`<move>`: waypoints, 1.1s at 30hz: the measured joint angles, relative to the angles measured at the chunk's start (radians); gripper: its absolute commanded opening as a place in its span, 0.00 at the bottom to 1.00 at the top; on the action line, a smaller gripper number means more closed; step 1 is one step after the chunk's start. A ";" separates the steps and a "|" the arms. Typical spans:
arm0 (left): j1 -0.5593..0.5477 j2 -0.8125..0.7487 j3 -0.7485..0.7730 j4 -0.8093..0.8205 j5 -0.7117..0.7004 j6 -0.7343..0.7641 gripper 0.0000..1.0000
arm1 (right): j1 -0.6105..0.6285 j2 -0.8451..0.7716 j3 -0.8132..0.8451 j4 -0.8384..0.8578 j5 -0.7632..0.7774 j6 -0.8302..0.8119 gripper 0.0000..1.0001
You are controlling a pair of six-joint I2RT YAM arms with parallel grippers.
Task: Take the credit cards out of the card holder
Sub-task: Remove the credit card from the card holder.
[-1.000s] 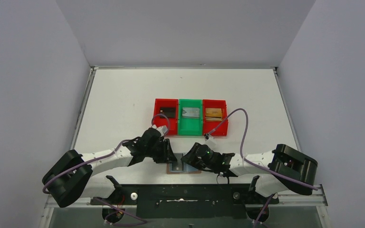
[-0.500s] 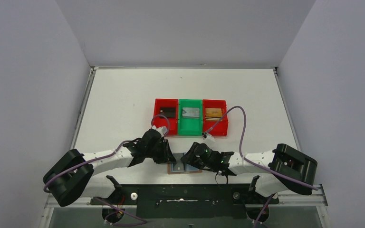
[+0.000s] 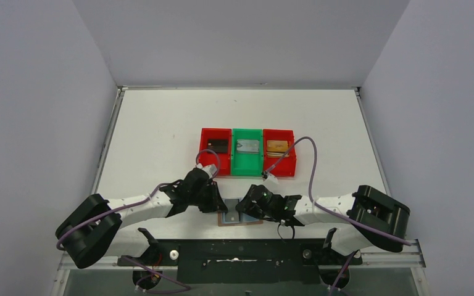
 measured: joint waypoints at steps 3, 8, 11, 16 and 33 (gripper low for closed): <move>0.000 -0.004 -0.006 0.003 -0.002 -0.003 0.10 | 0.000 0.002 0.005 -0.004 -0.001 -0.002 0.18; 0.000 -0.014 -0.013 0.002 -0.005 -0.006 0.10 | -0.001 0.014 0.003 0.010 -0.005 -0.010 0.08; 0.000 -0.019 -0.015 0.000 -0.008 -0.005 0.09 | -0.001 0.012 -0.003 0.018 -0.004 -0.011 0.04; 0.000 -0.023 -0.018 -0.002 -0.016 -0.006 0.09 | -0.002 -0.024 -0.043 0.055 -0.005 0.000 0.02; -0.001 -0.048 -0.015 -0.042 -0.037 0.001 0.27 | -0.022 -0.088 -0.115 0.101 -0.008 0.043 0.03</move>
